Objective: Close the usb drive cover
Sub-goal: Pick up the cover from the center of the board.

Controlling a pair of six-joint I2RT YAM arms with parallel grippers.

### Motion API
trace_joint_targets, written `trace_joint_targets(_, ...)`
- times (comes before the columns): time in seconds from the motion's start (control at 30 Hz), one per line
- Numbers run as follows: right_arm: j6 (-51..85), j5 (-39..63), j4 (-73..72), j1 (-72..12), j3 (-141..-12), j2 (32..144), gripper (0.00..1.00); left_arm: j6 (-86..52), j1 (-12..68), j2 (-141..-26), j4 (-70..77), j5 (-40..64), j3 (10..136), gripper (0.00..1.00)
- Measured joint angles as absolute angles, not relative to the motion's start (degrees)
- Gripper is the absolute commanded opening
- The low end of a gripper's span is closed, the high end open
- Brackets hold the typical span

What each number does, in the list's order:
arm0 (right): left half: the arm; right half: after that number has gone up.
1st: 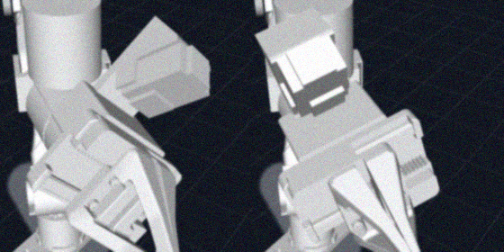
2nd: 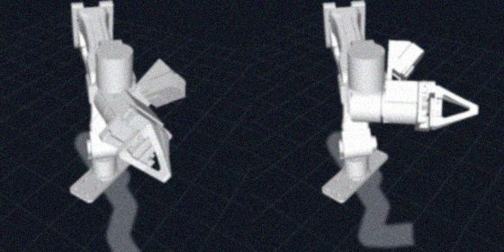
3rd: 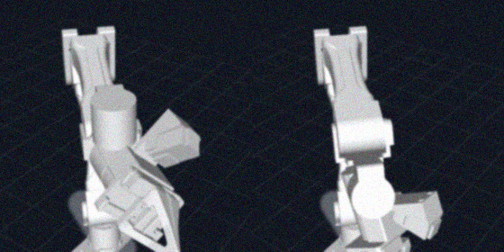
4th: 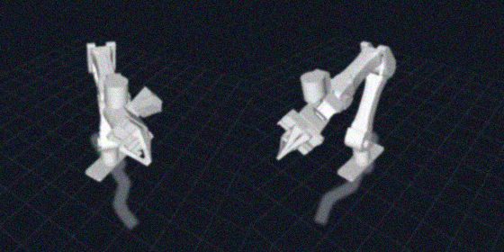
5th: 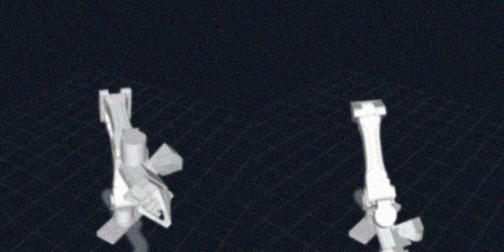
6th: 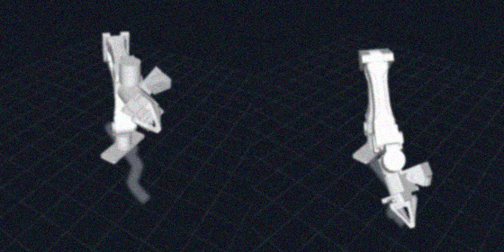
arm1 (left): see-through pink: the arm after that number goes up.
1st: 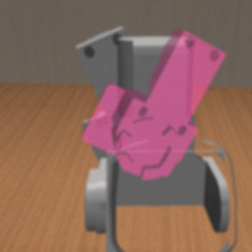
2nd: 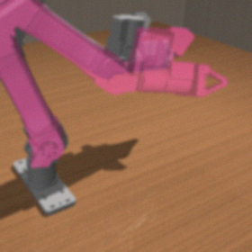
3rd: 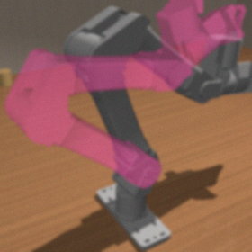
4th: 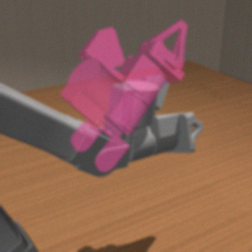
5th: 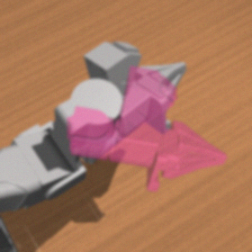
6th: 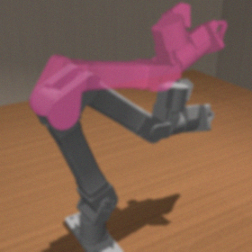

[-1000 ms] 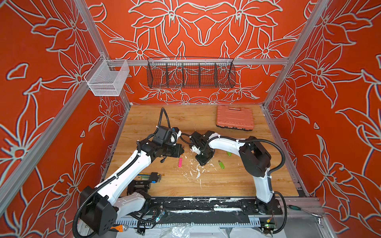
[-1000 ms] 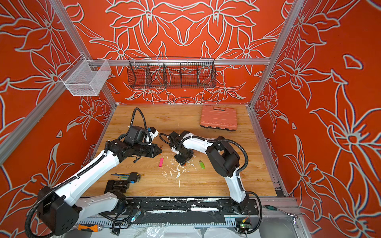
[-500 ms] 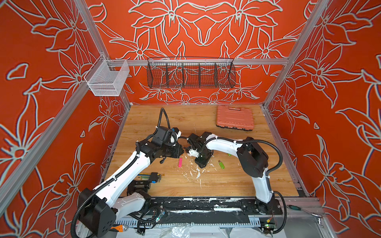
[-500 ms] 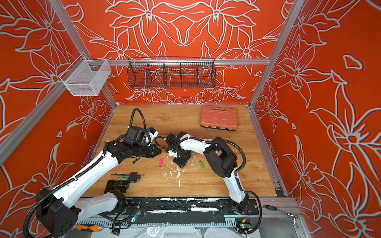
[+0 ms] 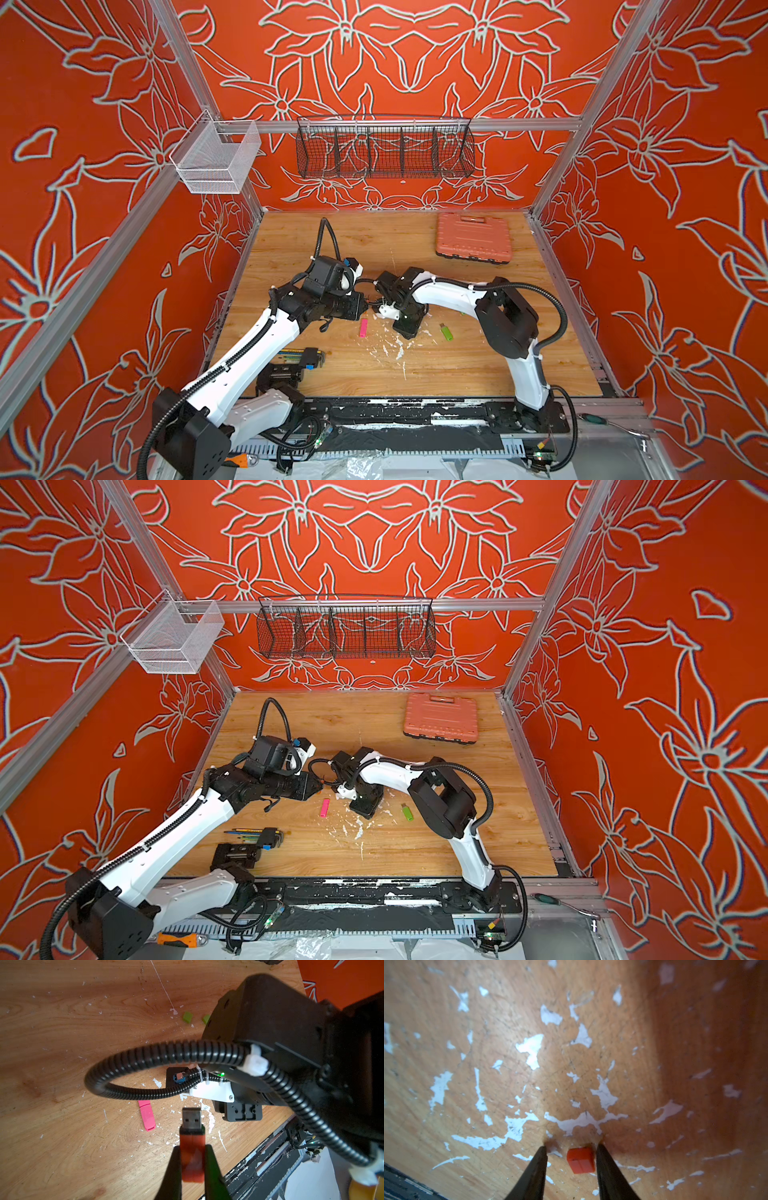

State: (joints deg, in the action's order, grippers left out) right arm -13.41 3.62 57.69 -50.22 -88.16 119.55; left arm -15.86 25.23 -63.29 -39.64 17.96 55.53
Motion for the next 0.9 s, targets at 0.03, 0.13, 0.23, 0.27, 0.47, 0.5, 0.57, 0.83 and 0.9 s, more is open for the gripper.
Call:
trace_joint_targets(0.03, -13.41, 3.2, 57.84, -50.19, -88.23, 119.57, 0.43, -15.86, 25.23, -63.29, -39.68, 17.91, 55.55, 0.06)
trace_joint_targets(0.13, -13.37, 2.26, 58.15, -49.82, -88.23, 119.61, 0.44, -15.86, 25.23, -63.33, -39.81, 17.89, 55.53, 0.06)
trace_joint_targets(0.23, -13.37, 1.96, 58.28, -49.21, -88.23, 119.61, 0.42, -15.84, 25.23, -63.48, -39.81, 17.89, 55.55, 0.06)
trace_joint_targets(0.27, -13.34, 1.91, 58.28, -49.06, -88.23, 119.61, 0.41, -15.84, 25.23, -63.55, -39.81, 17.89, 55.55, 0.06)
trace_joint_targets(0.47, -13.26, 2.04, 58.04, -48.84, -88.23, 119.61, 0.37, -15.84, 25.23, -63.66, -39.81, 17.89, 55.55, 0.06)
trace_joint_targets(0.5, -13.23, 2.13, 57.98, -48.84, -88.23, 119.61, 0.37, -15.84, 25.23, -63.66, -39.81, 17.89, 55.55, 0.06)
trace_joint_targets(0.57, -13.06, 2.33, 57.82, -48.9, -88.23, 119.61, 0.37, -15.84, 25.23, -63.66, -39.81, 17.91, 55.55, 0.06)
trace_joint_targets(0.83, -12.16, 1.56, 57.34, -49.54, -88.18, 119.63, 0.36, -15.86, 25.23, -63.66, -39.81, 17.91, 55.55, 0.06)
trace_joint_targets(0.9, -11.77, 1.02, 57.14, -49.82, -88.09, 119.63, 0.4, -15.84, 25.23, -63.66, -39.79, 17.89, 55.55, 0.06)
